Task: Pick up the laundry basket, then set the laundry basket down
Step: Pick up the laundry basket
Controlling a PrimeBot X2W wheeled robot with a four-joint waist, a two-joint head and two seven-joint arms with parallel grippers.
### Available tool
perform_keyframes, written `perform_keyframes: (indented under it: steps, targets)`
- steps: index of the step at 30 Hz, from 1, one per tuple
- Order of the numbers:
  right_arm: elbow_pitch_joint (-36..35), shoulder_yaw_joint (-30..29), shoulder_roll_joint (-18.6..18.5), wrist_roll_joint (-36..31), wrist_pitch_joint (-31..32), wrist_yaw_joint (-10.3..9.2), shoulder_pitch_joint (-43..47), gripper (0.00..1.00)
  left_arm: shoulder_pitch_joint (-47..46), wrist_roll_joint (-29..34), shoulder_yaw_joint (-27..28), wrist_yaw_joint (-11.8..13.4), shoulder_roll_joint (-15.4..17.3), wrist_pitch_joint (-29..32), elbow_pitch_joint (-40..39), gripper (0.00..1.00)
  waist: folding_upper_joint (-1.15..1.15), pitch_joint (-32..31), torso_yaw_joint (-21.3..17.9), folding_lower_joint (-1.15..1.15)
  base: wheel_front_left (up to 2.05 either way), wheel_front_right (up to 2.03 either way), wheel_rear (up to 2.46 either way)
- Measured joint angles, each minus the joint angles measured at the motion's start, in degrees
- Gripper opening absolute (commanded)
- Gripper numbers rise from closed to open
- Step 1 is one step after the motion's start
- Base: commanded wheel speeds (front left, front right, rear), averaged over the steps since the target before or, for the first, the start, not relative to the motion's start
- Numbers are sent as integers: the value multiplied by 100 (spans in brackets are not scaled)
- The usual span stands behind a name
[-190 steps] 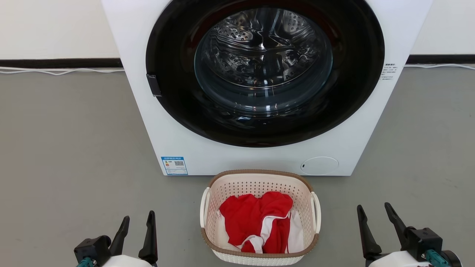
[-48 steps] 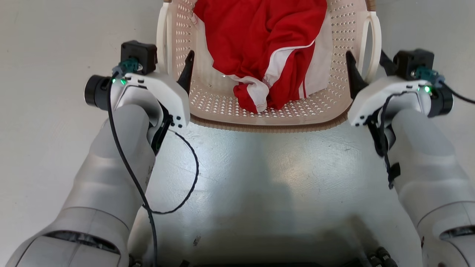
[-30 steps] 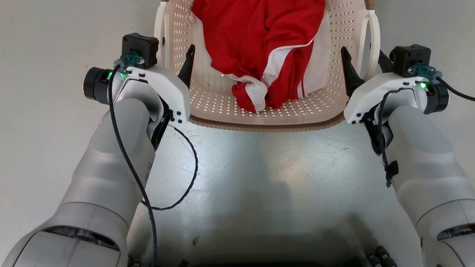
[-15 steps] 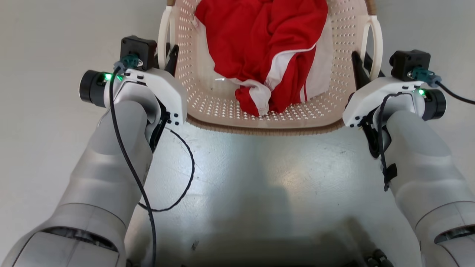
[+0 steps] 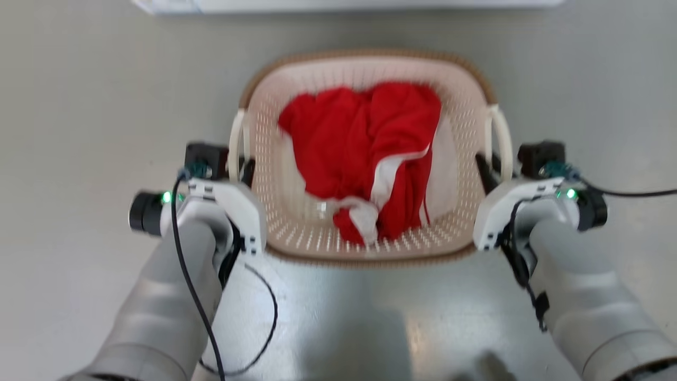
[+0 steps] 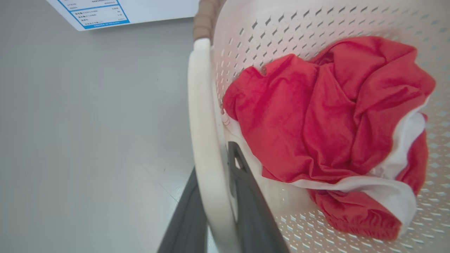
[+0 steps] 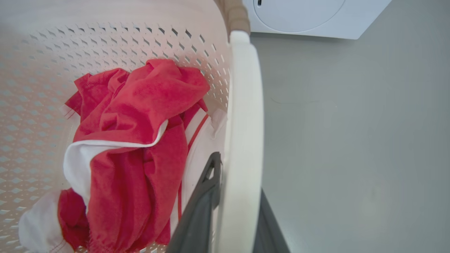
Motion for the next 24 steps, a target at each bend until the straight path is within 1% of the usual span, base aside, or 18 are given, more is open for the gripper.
perform_keyframes:
  steps: [7, 14, 15, 19, 20, 24]
  targets:
    - [-64, 560, 9, 409, 350, -7, 574, 0, 628, -185, -144, -1, -13, 62, 126, 0, 0, -776, -30, 0, 0, 0, 0]
    - [-158, 1035, 13, 829, 726, -9, 1210, 0, 1333, -543, -458, -1, -5, 259, 153, 0, 0, -1596, -49, 0, 0, 0, 0]
    - [-226, 1203, 11, 922, 878, -42, 1371, 0, 1524, -686, -543, 0, 3, 304, 149, 0, 0, -1835, -54, 0, 0, 0, 0]
    - [-292, 1444, 11, 1152, 1076, -51, 1655, 0, 1917, -900, -734, 67, 26, 409, 81, 0, 0, -2297, -65, 0, 0, 0, 0]
    - [-293, 1545, 11, 1244, 1157, -51, 1787, 0, 2100, -1060, -860, 83, 31, 503, 9, 0, 0, -2525, -70, 0, 0, 0, 0]
    - [-323, 1755, -19, 1446, 1352, -55, 2062, 0, 2466, -1324, -1121, 172, 37, 670, -157, 0, 0, -2964, -62, 0, 0, 0, 0]
